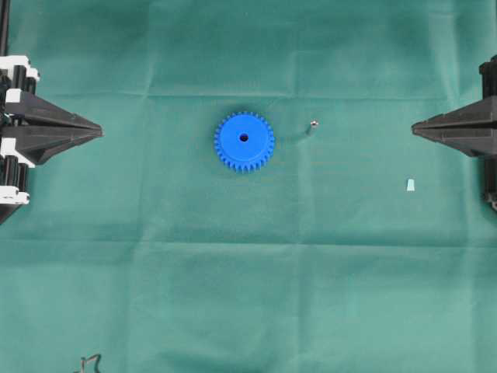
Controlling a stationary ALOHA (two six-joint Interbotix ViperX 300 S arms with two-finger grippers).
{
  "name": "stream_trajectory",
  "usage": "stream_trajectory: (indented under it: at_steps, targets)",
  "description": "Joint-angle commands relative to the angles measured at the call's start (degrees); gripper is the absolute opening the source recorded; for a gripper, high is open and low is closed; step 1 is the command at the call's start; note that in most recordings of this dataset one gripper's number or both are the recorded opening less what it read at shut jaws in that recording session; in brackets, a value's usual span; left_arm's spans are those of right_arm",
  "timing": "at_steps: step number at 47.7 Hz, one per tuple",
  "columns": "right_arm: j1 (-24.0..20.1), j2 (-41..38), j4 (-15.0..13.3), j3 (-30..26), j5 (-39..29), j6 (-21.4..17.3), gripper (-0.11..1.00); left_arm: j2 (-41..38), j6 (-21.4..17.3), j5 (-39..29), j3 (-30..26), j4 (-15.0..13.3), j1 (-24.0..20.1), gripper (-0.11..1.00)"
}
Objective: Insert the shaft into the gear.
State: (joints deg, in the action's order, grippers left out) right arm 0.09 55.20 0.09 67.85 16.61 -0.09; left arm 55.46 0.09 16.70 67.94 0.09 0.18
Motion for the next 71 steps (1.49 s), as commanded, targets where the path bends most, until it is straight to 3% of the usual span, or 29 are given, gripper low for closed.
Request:
stream_trajectory:
  at_steps: [1,19,33,38,46,50,60,71]
  targets:
    - [0.0,-0.4,0.0,-1.5,-0.3,0.1,0.02,-0.2,0.4,-1.4,-2.2,0.8,1.1,0.00]
    - [0.4,-1.8,0.3,-4.2,-4.7,-0.2,0.02,0.0,0.4,-1.6,-2.3,0.8,1.7,0.00]
    - [6.1,-13.4,1.1,-7.6,-5.4,-1.7,0.05,0.0,0.5,-1.8,-2.3,0.8,1.6,0.00]
    - [8.3,-19.2,1.3,-8.9,-5.4,-2.5,0.23,0.0,0.5,-1.8,-2.3,0.8,1.6,0.00]
    - [9.8,-30.0,1.3,-11.8,-6.0,-3.0,0.74,0.0,0.5,-2.0,-2.3,0.8,1.6,0.00]
    - [10.2,-35.2,1.3,-13.4,-6.2,-3.0,0.93,0.0,0.5,-2.1,-2.3,0.8,1.6,0.00]
    - [11.8,-45.1,1.3,-15.6,-5.9,-3.1,0.89,-0.1,0.6,-2.1,-2.2,0.8,1.6,0.00]
    - [12.0,-49.7,1.7,-16.0,-4.8,-3.2,0.89,-0.4,0.5,-2.1,-2.2,0.8,1.6,0.00]
